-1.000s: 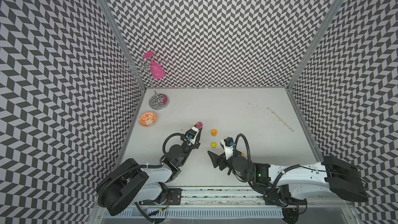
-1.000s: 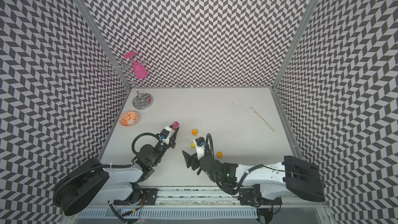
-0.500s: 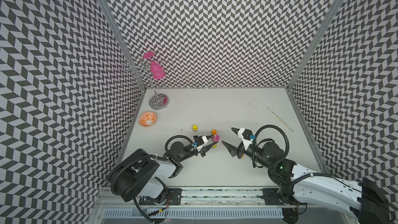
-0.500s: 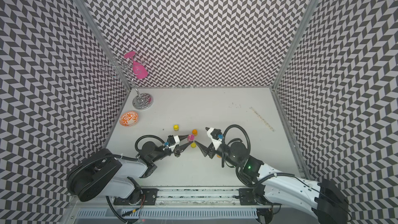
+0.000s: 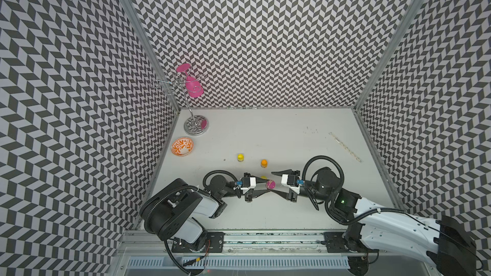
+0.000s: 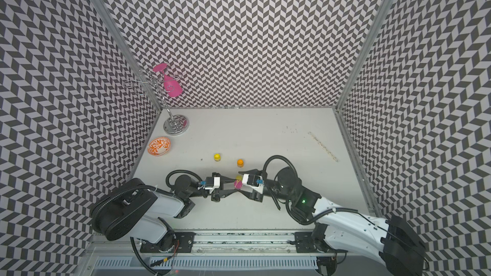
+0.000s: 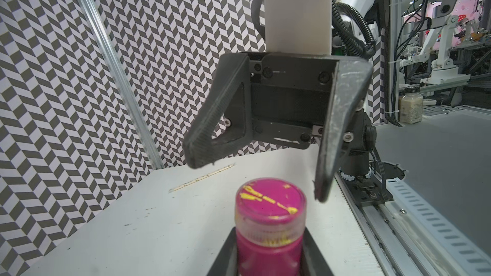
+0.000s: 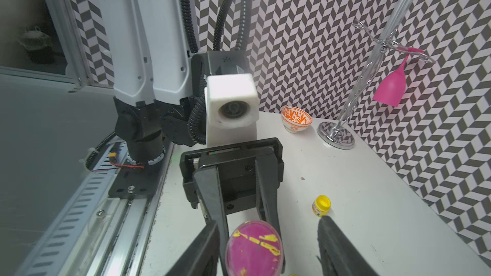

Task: Close the paint jar lid
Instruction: Screw the lid onto the paint jar.

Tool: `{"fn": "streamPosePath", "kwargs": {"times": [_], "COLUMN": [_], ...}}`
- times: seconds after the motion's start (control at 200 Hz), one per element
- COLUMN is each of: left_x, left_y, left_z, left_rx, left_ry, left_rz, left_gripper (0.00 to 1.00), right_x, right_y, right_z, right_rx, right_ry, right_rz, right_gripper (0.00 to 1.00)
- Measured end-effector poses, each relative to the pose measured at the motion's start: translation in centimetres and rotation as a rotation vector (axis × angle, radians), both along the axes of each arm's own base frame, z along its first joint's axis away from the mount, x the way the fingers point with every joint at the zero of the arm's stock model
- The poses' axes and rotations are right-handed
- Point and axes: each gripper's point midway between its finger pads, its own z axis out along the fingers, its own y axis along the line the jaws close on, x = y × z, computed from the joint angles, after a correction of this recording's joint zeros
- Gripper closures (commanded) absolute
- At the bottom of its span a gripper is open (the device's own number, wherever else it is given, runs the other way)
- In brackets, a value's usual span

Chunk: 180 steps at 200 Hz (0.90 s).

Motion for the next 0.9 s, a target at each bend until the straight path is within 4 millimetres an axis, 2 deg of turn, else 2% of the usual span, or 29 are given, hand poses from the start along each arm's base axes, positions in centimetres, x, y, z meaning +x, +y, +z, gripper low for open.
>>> {"fn": "streamPosePath", "kwargs": {"times": [0.075, 0.185, 0.305, 0.391, 0.511, 0.901], "left_x": [0.0, -0.1, -0.1, -0.1, -0.1, 0.2], "left_y": [0.0, 0.0, 0.0, 0.0, 0.0, 0.0], "left_z": [0.0, 0.0, 0.0, 0.0, 0.0, 0.1], "left_rx": [0.000, 0.001, 0.001, 0.001, 0.001, -0.002], "left_ry": [0.001, 0.001, 0.001, 0.001, 0.001, -0.001], "left_rz": [-0.003, -0.005, -0.007, -0.007, -0.007, 0.007], "left_gripper": [0.70, 0.70, 0.70, 0.70, 0.70, 0.70], "right_x": [0.0, -0.1, 0.0, 0.0, 0.1, 0.2], "right_y": [0.2, 0.3, 0.4, 0.5, 0.5, 0.7], "right_z": [-0.4, -0.9, -1.0, -1.1, -1.2, -1.6], "right_rx": [-0.011, -0.024, -0.028, -0.030, -0.033, -0.040], "right_ry": [0.006, 0.015, 0.019, 0.021, 0.028, 0.045], "right_rz": [0.009, 0.017, 0.017, 0.017, 0.016, 0.014], "right_gripper": [0.42, 0.48, 0.48, 0.52, 0.53, 0.74]}}
